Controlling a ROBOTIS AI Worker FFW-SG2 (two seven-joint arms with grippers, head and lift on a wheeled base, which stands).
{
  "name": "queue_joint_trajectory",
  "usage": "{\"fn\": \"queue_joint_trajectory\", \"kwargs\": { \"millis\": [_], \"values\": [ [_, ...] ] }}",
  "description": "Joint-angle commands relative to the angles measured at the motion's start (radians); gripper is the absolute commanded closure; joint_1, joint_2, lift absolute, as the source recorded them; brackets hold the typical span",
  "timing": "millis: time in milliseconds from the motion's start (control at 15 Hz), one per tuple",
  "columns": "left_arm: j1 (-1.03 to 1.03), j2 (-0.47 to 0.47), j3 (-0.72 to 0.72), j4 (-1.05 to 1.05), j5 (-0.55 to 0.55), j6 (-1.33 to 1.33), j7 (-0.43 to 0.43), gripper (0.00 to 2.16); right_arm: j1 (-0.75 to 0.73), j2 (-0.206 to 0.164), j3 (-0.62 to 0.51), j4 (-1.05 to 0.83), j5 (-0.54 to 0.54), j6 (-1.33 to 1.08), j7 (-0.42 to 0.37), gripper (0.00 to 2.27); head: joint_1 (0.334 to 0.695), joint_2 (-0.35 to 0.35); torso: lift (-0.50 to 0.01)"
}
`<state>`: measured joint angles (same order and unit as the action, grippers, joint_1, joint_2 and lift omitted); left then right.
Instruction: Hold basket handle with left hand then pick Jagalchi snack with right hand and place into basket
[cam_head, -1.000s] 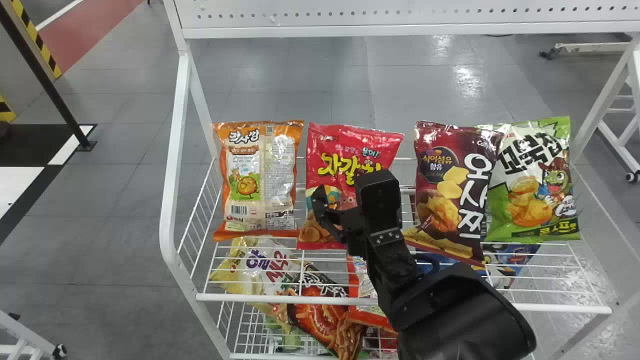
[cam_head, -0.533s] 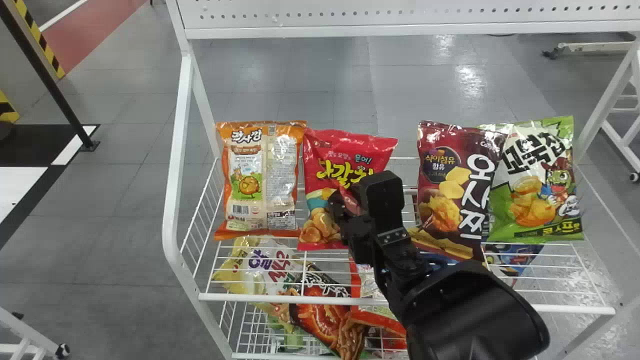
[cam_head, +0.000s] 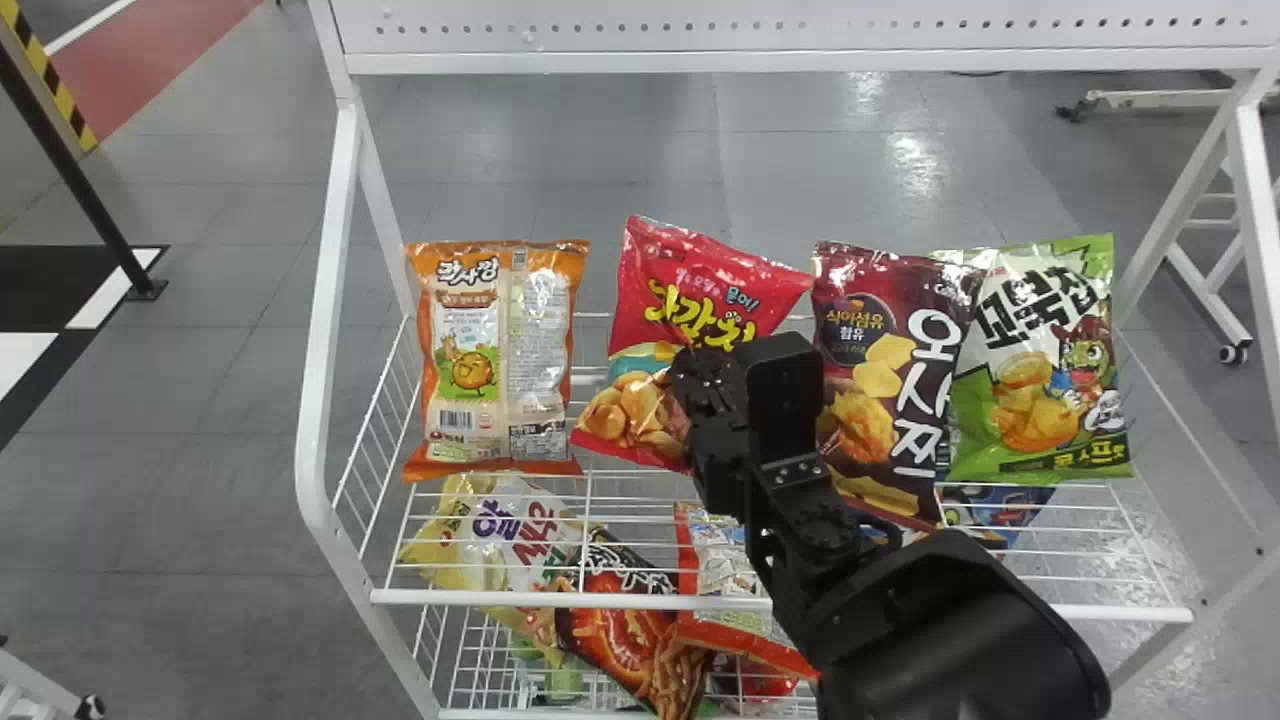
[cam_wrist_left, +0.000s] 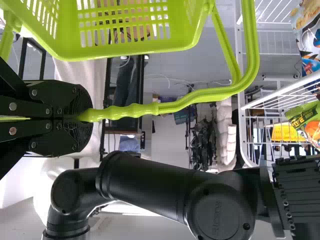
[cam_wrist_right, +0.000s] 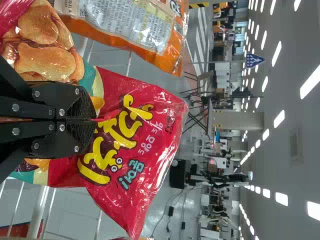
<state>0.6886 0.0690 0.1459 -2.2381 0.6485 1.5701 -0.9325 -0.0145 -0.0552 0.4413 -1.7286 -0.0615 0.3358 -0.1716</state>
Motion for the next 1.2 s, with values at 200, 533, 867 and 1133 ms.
{"fn": "queue_joint_trajectory", "kwargs": {
  "millis": [200,533,867,1133],
  "values": [
    [-0.015,0.000,-0.015,0.003,-0.006,0.001,0.008,1.22,0.117,-0.104,-0.038,-0.264,-0.060,0.111,-0.011,1.77,0.695,-0.024,-0.010],
    [-0.047,0.003,-0.032,0.034,-0.006,0.001,0.004,1.22,0.292,-0.218,-0.131,-0.549,-0.190,0.231,0.004,1.77,0.695,-0.115,-0.010],
    [-0.051,0.003,-0.032,0.038,-0.003,0.001,-0.006,1.22,0.449,-0.291,-0.182,-0.812,-0.205,0.461,0.004,1.77,0.695,-0.179,-0.010],
    [-0.051,0.003,-0.025,0.040,-0.001,0.001,-0.015,1.22,0.545,-0.330,-0.273,-1.003,-0.195,0.771,0.034,1.77,0.695,-0.231,-0.010]
  ]
}}
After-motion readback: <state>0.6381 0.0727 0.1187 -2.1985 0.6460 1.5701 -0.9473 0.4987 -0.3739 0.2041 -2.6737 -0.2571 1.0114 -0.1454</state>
